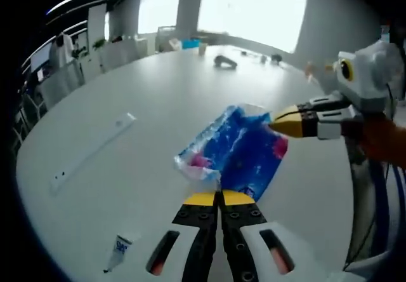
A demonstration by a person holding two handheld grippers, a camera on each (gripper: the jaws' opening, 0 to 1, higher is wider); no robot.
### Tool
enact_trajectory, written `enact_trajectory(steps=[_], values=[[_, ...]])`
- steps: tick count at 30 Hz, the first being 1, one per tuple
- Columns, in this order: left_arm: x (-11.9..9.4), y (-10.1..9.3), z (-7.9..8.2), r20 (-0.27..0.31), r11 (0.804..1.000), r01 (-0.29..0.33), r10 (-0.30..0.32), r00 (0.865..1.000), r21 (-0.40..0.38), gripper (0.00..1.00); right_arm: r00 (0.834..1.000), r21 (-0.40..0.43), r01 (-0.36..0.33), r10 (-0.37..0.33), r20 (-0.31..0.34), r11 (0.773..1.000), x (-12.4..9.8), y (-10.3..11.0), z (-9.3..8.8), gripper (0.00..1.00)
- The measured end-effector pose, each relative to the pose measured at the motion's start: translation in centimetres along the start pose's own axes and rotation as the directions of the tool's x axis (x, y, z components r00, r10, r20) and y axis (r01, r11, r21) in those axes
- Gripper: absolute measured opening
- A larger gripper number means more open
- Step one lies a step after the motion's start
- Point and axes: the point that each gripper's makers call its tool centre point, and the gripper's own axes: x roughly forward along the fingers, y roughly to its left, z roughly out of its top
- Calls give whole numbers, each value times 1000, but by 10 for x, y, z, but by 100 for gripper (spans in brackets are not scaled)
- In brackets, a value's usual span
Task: Arrange the tabletop items into an orderly group along one side of the table until the central work area is clear of visible clutter.
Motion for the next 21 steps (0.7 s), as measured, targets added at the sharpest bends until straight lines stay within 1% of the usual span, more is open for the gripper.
enact_trajectory(steps=[5,6,8,11,15,18,21], values=[[12,-12,-16,-44,1000,23,-23,999,2,0,999,18,2,-1,-39,1000,1,-6,-22,0],[14,-16,-19,-52,1000,27,-27,998,10,0,999,29,-1,2,-54,1000,1,-6,-30,0],[16,-19,-27,-71,999,31,-29,997,22,0,998,39,-5,7,-57,999,1,-4,-36,0],[16,-19,-37,-89,999,31,-30,996,10,0,997,42,-14,17,-75,999,2,1,-45,0],[16,-19,-51,-114,999,32,-31,993,2,0,996,48,-25,30,-88,999,4,6,-53,0],[15,-19,-56,-119,999,31,-32,992,-9,0,994,56,-34,39,-98,998,7,9,-58,0],[16,-18,-57,-121,999,34,-35,992,-13,0,994,59,-35,41,-101,998,8,9,-60,0]])
